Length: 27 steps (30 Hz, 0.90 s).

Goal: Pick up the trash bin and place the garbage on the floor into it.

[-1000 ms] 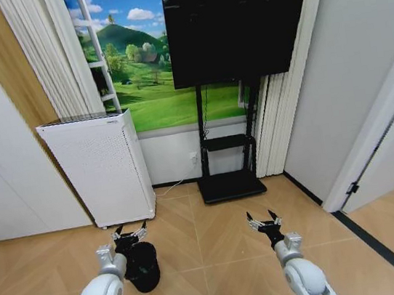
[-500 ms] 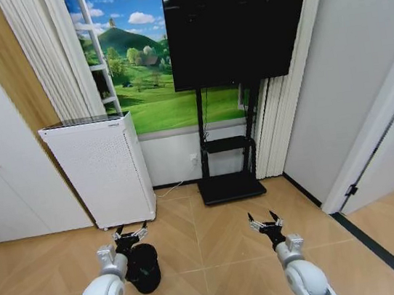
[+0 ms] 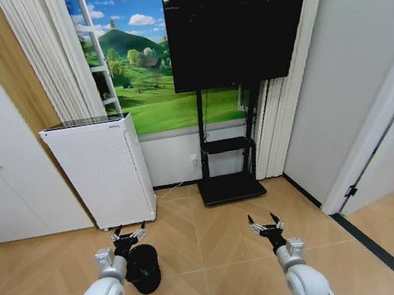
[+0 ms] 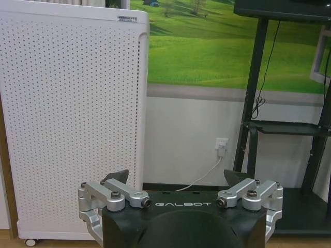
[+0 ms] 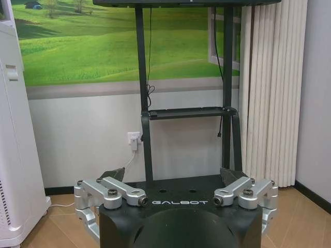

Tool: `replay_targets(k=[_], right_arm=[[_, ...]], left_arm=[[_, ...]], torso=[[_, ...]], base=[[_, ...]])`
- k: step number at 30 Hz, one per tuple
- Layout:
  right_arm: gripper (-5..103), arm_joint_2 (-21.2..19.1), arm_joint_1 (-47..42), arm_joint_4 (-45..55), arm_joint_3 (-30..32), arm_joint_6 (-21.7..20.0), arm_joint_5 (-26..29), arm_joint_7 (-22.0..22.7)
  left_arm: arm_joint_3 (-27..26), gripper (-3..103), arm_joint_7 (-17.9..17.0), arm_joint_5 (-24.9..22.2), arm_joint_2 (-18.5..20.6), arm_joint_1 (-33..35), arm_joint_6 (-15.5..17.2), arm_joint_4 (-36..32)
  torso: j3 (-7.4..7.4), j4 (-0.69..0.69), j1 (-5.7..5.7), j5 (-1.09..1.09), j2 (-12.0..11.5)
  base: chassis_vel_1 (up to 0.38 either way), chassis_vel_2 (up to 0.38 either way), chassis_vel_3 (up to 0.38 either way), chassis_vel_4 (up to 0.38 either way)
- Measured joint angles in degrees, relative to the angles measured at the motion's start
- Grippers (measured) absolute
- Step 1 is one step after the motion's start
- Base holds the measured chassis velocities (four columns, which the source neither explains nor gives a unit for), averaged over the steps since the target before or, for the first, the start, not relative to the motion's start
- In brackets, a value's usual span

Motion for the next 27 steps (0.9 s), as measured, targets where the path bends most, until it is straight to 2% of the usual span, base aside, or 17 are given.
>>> replay_targets(k=[12, 27], right_arm=[[100, 0.38, -1.38, 0.82, 0.42, 0.31, -0.35, 0.5], [100, 0.7, -1.96, 1.31, 0.87, 0.9, -0.6, 0.42]], left_arm=[[-0.02, 100, -0.01, -0.16, 0.38, 0.32, 0.16, -0.46], [-0.41, 100, -0.04, -0.47, 0.48, 0.77, 0.34, -1.43]], torso=[[-0.15, 0.0, -0.1, -0.01, -0.27], [-0.24, 0.0, -0.19, 0.01, -0.44]], base=[[0.038, -0.028, -0.04, 0.032], [0.227, -0.224, -0.227, 0.22]])
